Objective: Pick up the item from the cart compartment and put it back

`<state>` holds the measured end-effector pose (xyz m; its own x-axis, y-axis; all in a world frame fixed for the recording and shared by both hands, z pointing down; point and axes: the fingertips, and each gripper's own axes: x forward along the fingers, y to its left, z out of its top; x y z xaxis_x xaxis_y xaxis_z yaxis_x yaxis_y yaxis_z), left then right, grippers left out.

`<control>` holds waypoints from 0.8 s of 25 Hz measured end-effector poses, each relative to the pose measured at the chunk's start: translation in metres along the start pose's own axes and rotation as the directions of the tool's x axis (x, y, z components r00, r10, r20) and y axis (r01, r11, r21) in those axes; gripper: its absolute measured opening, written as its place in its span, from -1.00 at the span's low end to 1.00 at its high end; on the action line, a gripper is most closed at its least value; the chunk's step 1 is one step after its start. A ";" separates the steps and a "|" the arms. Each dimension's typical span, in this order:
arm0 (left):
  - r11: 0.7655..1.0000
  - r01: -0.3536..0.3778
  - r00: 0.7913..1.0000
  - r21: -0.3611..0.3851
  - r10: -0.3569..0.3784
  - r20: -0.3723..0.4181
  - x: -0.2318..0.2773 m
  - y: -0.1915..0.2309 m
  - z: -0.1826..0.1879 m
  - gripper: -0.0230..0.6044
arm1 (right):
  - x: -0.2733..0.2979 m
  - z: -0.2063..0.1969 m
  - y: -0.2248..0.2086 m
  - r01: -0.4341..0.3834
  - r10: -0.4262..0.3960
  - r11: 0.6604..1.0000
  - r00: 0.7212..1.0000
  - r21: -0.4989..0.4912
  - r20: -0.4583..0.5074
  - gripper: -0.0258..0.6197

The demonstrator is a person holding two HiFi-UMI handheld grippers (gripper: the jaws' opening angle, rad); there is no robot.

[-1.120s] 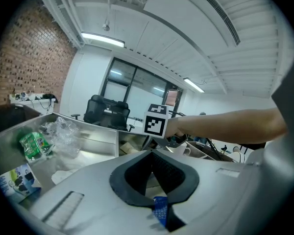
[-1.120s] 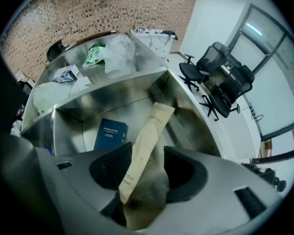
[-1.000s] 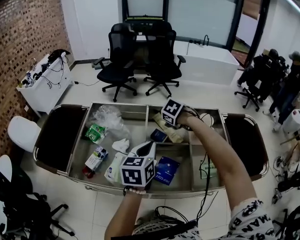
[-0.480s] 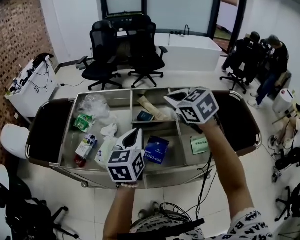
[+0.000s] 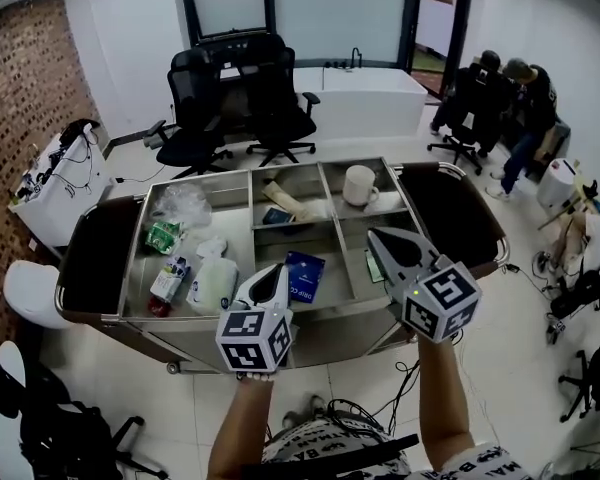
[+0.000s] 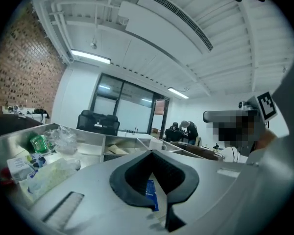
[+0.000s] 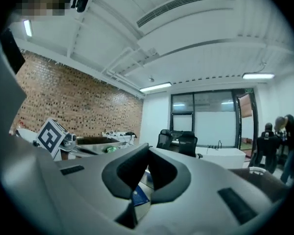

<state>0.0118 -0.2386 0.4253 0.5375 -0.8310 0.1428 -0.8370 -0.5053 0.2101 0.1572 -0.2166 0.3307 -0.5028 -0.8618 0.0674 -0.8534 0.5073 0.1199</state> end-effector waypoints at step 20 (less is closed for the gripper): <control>1.000 -0.002 0.999 -0.014 0.001 -0.047 -0.028 -0.018 -0.034 -0.92 | -0.056 -0.082 0.039 0.077 -0.072 0.972 0.997 0.223 -0.031 -0.89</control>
<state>0.0148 -0.1983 0.4507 0.5410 -0.8198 0.1880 -0.8363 -0.5007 0.2234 0.1639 -0.1486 0.4132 -0.4352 -0.8959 0.0890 -0.8989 0.4268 -0.0994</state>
